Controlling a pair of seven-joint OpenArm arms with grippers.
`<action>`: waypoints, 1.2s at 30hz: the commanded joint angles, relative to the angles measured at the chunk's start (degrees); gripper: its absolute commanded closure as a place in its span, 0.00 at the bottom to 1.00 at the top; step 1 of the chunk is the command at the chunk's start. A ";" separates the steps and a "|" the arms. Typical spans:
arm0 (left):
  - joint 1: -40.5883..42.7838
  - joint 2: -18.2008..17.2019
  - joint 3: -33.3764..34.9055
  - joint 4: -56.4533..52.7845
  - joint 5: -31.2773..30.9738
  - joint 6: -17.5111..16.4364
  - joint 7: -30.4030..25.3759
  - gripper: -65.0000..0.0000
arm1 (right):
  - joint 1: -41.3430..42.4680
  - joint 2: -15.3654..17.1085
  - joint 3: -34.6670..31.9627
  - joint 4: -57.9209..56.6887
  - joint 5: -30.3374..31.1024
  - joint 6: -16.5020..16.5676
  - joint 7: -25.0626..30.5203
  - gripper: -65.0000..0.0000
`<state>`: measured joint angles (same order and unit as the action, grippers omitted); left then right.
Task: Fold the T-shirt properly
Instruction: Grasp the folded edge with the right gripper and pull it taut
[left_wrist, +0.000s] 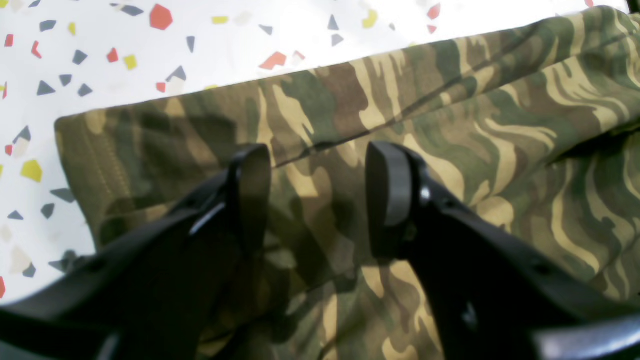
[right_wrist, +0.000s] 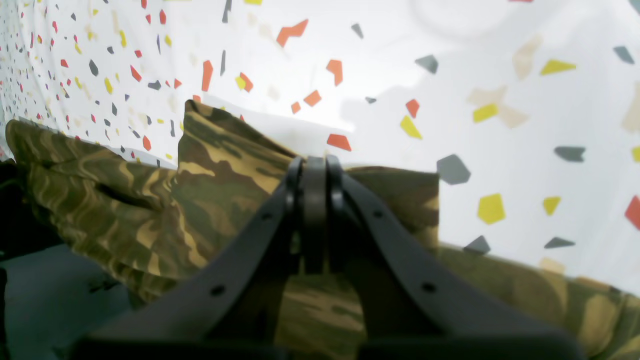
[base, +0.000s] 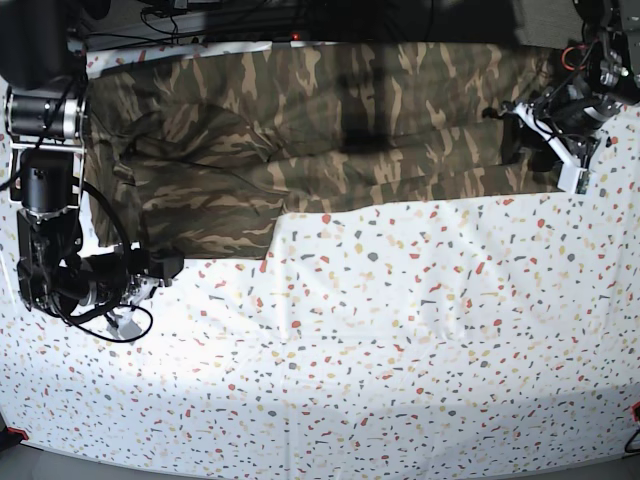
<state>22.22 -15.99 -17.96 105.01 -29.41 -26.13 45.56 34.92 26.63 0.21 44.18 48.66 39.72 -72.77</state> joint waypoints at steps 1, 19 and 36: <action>-0.17 -0.55 -0.33 0.90 -0.61 -0.28 -1.07 0.54 | 1.86 0.87 0.15 0.90 3.52 0.28 -1.60 1.00; -2.38 -1.03 -0.33 0.90 -0.61 -0.28 -3.80 0.54 | -10.84 4.79 0.15 20.57 22.10 0.28 -2.14 1.00; -2.36 -1.03 -0.33 0.90 -0.59 -0.28 -3.65 0.54 | -44.26 4.81 12.76 60.54 26.58 0.28 -2.25 1.00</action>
<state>20.14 -16.27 -17.98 105.01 -29.34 -26.15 43.22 -9.98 30.50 12.67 103.88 73.63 39.72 -75.66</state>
